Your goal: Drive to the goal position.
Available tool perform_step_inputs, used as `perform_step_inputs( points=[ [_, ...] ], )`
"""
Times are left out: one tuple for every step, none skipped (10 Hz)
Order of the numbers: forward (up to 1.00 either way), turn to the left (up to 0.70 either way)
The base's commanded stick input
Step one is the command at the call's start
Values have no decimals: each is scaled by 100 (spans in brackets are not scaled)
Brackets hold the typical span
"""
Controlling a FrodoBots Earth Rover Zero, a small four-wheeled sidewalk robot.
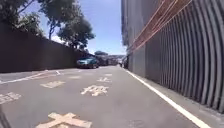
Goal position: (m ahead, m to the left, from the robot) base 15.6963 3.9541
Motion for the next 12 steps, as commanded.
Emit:
perform_step_inputs(
  points=[
    [45, -13],
    [45, 0],
    [45, 0],
    [45, 0],
    [45, 0],
    [45, 0],
    [45, 0],
    [45, 0],
    [45, 0],
    [45, 0],
    [45, 0],
    [45, 0]
  ],
)
